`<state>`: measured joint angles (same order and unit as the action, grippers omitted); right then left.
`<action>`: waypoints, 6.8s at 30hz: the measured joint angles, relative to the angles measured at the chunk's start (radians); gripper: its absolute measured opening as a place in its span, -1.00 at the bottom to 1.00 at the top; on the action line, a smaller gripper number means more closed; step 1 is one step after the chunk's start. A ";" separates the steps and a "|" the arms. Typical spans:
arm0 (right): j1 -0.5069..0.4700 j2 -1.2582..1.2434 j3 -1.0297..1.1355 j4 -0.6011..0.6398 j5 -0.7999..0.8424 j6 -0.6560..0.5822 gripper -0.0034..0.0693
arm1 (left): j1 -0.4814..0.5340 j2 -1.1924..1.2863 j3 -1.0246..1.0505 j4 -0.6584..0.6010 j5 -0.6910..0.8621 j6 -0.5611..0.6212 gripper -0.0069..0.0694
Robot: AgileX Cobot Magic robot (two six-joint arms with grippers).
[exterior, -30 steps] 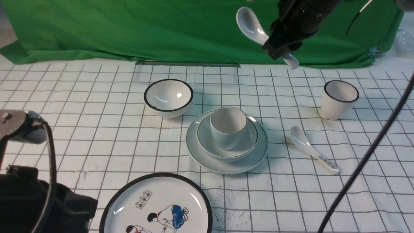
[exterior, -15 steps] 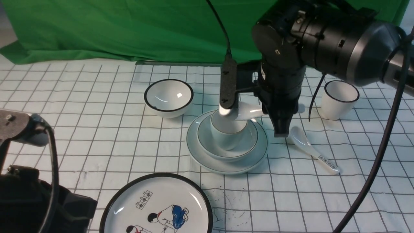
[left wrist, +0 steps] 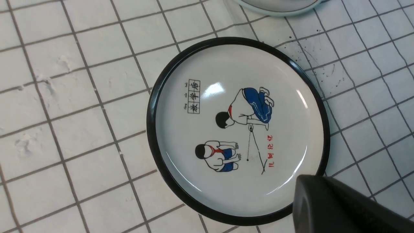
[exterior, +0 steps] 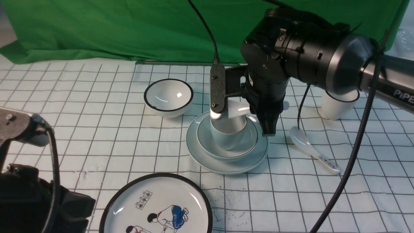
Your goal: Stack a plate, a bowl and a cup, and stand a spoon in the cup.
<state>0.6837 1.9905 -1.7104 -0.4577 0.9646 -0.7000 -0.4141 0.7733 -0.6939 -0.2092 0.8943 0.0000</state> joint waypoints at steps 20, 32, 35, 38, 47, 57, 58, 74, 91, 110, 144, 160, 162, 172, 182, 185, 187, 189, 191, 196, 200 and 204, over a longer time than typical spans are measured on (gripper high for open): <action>0.000 0.010 0.000 -0.023 -0.002 0.000 -0.31 | 0.000 0.000 0.000 0.015 -0.011 0.046 -0.82; 0.006 0.010 -0.005 -0.066 -0.010 0.000 -0.26 | 0.000 0.000 0.000 0.058 -0.011 0.052 -0.82; 0.007 0.010 -0.010 -0.080 0.018 0.000 -0.26 | 0.000 0.000 0.000 0.061 -0.011 0.052 -0.82; 0.007 0.009 -0.018 -0.087 0.042 0.000 -0.26 | 0.000 0.000 0.000 0.062 -0.018 0.052 -0.82; 0.007 0.009 -0.100 -0.088 0.123 0.028 -0.26 | 0.000 0.000 0.001 0.061 -0.030 0.045 -0.82; 0.009 0.009 -0.139 -0.088 0.144 0.077 -0.26 | 0.000 0.000 0.001 0.061 -0.030 0.034 -0.82; 0.013 0.006 -0.139 -0.089 0.155 0.080 -0.26 | 0.000 0.000 0.001 0.061 -0.030 0.031 -0.82; 0.086 -0.606 -0.103 -0.005 0.201 0.824 -0.65 | 0.000 0.000 0.001 0.121 -0.059 0.021 -0.82; 0.085 -1.674 1.369 0.046 -1.067 1.097 -0.82 | 0.000 -0.001 0.001 0.088 -0.158 -0.011 -0.82; 0.085 -1.727 1.526 0.119 -1.310 1.075 -0.62 | 0.000 -0.561 0.200 0.007 -0.360 -0.101 -0.82; 0.085 -1.727 1.526 0.120 -1.306 1.074 -0.38 | 0.439 -0.772 0.691 0.082 -0.741 0.086 -0.82; 0.085 -1.727 1.526 0.120 -1.302 1.074 -0.30 | 0.442 -0.774 0.701 0.083 -0.679 0.090 -0.82; 0.085 -1.727 1.526 0.120 -1.302 1.074 -0.29 | 0.442 -0.774 0.701 0.083 -0.679 0.090 -0.82; 0.085 -1.727 1.526 0.120 -1.303 1.075 -0.26 | 0.442 -0.774 0.701 0.083 -0.679 0.091 -0.82; -0.078 -1.847 1.578 0.123 -1.187 1.111 -0.26 | 0.442 -0.775 0.701 0.120 -0.678 0.094 -0.82; -0.262 -1.864 1.674 0.123 -1.160 1.124 -0.26 | 0.442 -0.775 0.701 0.129 -0.678 0.095 -0.82; -0.357 -1.879 1.707 0.124 -1.116 1.136 -0.26 | 0.442 -0.775 0.701 0.130 -0.678 0.095 -0.82; -0.476 -1.925 1.715 0.138 -0.975 1.161 -0.26 | 0.442 -0.775 0.701 0.131 -0.678 0.095 -0.82; -0.517 -1.950 1.718 0.140 -0.883 1.159 -0.26 | 0.442 -0.775 0.701 0.132 -0.678 0.096 -0.82; -0.639 -1.988 1.718 0.152 -0.723 1.101 -0.26 | 0.442 -0.775 0.701 0.143 -0.679 0.096 -0.82; -0.642 -1.989 1.718 0.154 -0.716 1.073 -0.26 | 0.442 -0.775 0.701 0.146 -0.679 0.096 -0.82; -0.642 -1.989 1.718 0.161 -0.716 1.070 -0.26 | 0.442 -0.775 0.701 0.154 -0.679 0.097 -0.82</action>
<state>0.0421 0.0017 0.0071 -0.2965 0.2483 0.3697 0.0274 -0.0013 0.0070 -0.0547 0.2153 0.0968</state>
